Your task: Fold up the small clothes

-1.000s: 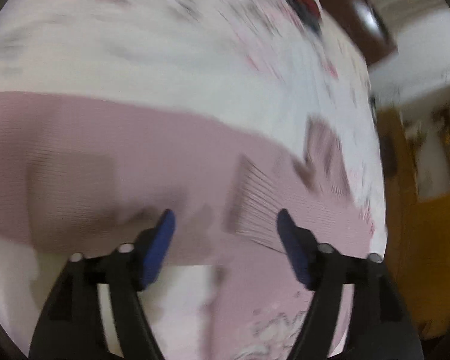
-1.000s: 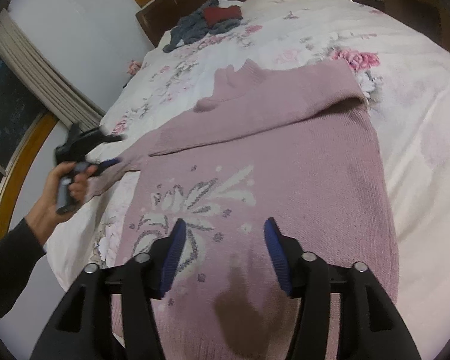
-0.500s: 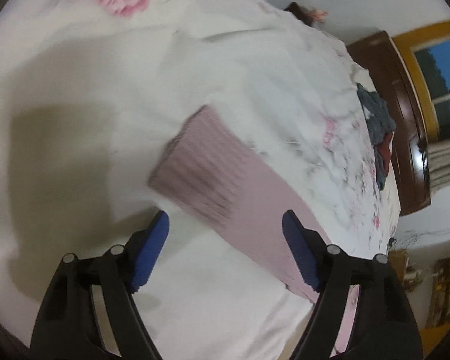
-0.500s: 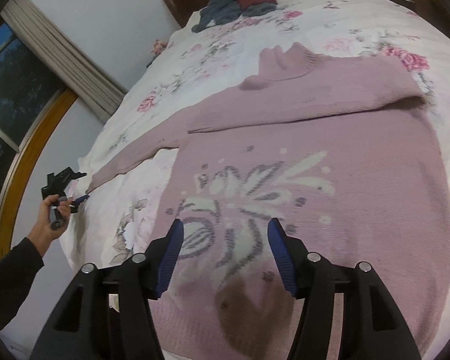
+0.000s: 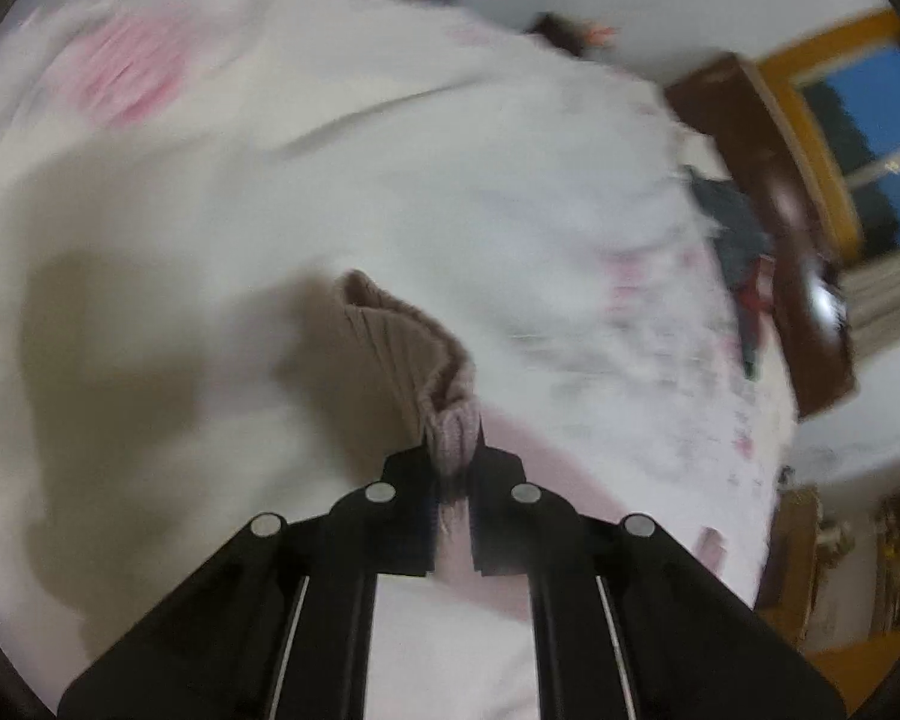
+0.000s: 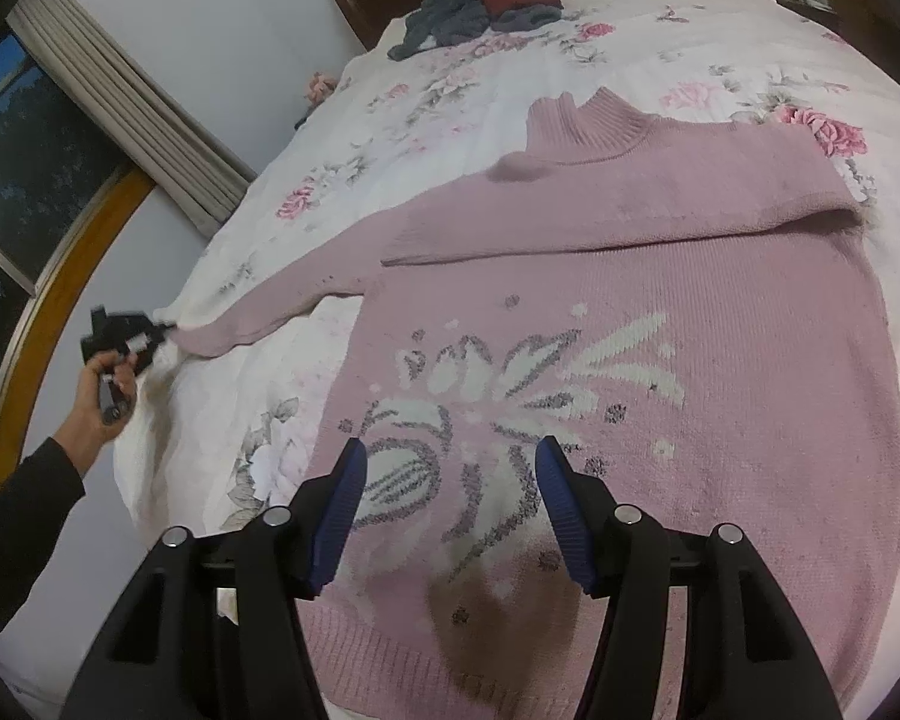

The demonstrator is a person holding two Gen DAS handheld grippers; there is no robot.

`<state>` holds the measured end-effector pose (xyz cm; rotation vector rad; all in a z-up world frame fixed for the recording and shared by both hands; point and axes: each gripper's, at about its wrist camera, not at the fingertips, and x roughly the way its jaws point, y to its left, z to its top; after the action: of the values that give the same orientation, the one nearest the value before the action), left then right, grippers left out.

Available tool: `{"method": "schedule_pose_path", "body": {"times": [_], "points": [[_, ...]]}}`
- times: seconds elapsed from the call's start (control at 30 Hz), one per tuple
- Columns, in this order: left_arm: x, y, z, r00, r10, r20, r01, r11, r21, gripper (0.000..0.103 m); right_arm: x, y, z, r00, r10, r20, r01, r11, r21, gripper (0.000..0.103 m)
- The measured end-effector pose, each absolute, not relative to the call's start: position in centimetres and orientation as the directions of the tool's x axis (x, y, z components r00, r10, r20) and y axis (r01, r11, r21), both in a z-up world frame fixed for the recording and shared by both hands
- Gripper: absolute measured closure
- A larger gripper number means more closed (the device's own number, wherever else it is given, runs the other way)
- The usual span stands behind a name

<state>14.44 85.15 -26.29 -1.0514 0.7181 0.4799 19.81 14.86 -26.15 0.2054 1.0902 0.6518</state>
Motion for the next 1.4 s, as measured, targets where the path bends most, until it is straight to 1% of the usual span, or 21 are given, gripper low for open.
{"method": "schedule_pose_path", "body": {"times": [0.13, 0.23, 0.3, 0.43, 0.53, 0.6, 0.73, 0.87, 1.0, 1.03, 1.07, 1.1, 1.17, 1.23, 1.27, 1.3, 1.33, 1.37, 1.4], "points": [[20.7, 78.6, -18.8, 0.784, -0.077, -0.616, -0.466, 0.583, -0.666, 0.098, 19.8, 13.9, -25.1, 0.305, 0.598, -0.741, -0.362, 0.793, 0.49, 0.043], [25.2, 73.0, -15.2, 0.815, -0.166, -0.556, -0.326, 0.661, -0.675, 0.097, 19.7, 12.7, -24.1, 0.316, 0.609, -0.727, -0.347, 0.788, 0.508, 0.043], [28.4, 68.4, -13.6, 0.806, -0.223, -0.548, -0.251, 0.71, -0.658, 0.097, 19.7, 11.8, -23.5, 0.328, 0.611, -0.721, -0.342, 0.788, 0.512, 0.043], [33.5, 59.5, -13.0, 0.757, -0.301, -0.581, -0.143, 0.79, -0.596, 0.098, 20.0, 9.1, -23.2, 0.343, 0.609, -0.715, -0.297, 0.793, 0.533, 0.043], [36.5, 52.8, -14.9, 0.697, -0.358, -0.621, -0.082, 0.821, -0.565, 0.097, 20.5, 7.2, -23.5, 0.353, 0.606, -0.713, -0.259, 0.795, 0.548, 0.043], [37.8, 49.6, -16.7, 0.661, -0.384, -0.645, -0.057, 0.831, -0.553, 0.098, 20.9, 6.0, -23.8, 0.354, 0.608, -0.71, -0.231, 0.793, 0.564, 0.043], [40.6, 42.3, -22.1, 0.566, -0.425, -0.706, -0.012, 0.852, -0.523, 0.097, 22.1, 3.9, -25.0, 0.351, 0.61, -0.71, -0.176, 0.788, 0.589, 0.043], [42.2, 37.5, -27.9, 0.48, -0.447, -0.754, 0.007, 0.862, -0.507, 0.097, 23.5, 2.4, -25.9, 0.35, 0.606, -0.714, -0.136, 0.787, 0.602, 0.044], [43.2, 34.6, -33.2, 0.365, -0.463, -0.808, 0.008, 0.869, -0.495, 0.096, 25.4, 1.5, -25.8, 0.349, 0.599, -0.72, -0.14, 0.794, 0.592, 0.043], [43.1, 34.2, -34.2, 0.345, -0.453, -0.822, 0.003, 0.876, -0.482, 0.094, 26.2, 1.3, -25.8, 0.346, 0.606, -0.716, -0.139, 0.788, 0.6, 0.041], [42.9, 34.1, -34.8, 0.338, -0.442, -0.831, -0.005, 0.882, -0.471, 0.089, 27.2, 1.1, -25.7, 0.341, 0.618, -0.708, -0.135, 0.778, 0.614, 0.036], [42.5, 34.1, -35.1, 0.339, -0.447, -0.828, -0.01, 0.878, -0.478, 0.082, 27.9, 1.0, -25.8, 0.335, 0.63, -0.7, -0.132, 0.767, 0.628, 0.032], [41.4, 35.5, -34.4, 0.381, -0.477, -0.792, -0.032, 0.85, -0.526, 0.051, 30.6, 1.0, -26.0, 0.31, 0.674, -0.67, -0.112, 0.726, 0.678, 0.03], [39.6, 37.5, -32.8, 0.438, -0.506, -0.743, -0.045, 0.813, -0.581, 0.037, 34.1, 1.7, -26.9, 0.261, 0.732, -0.63, -0.09, 0.668, 0.739, 0.03], [38.4, 38.2, -32.1, 0.455, -0.511, -0.729, -0.045, 0.805, -0.592, 0.033, 36.0, 2.3, -27.7, 0.235, 0.757, -0.61, -0.073, 0.64, 0.765, 0.033], [37.3, 38.6, -31.4, 0.46, -0.51, -0.727, -0.044, 0.805, -0.592, 0.032, 37.5, 2.8, -28.3, 0.217, 0.77, -0.6, -0.056, 0.624, 0.78, 0.034], [35.8, 39.1, -30.9, 0.464, -0.506, -0.727, -0.046, 0.806, -0.59, 0.032, 39.8, 3.8, -29.7, 0.181, 0.787, -0.59, -0.028, 0.604, 0.797, 0.038], [34.3, 39.5, -30.6, 0.467, -0.511, -0.722, -0.047, 0.8, -0.598, 0.031, 41.4, 4.6, -30.8, 0.154, 0.797, -0.584, -0.004, 0.591, 0.806, 0.046], [32.2, 40.3, -30.4, 0.47, -0.521, -0.712, -0.053, 0.789, -0.612, 0.03, 42.9, 5.4, -32.0, 0.131, 0.801, -0.584, 0.019, 0.586, 0.81, 0.048]]}}
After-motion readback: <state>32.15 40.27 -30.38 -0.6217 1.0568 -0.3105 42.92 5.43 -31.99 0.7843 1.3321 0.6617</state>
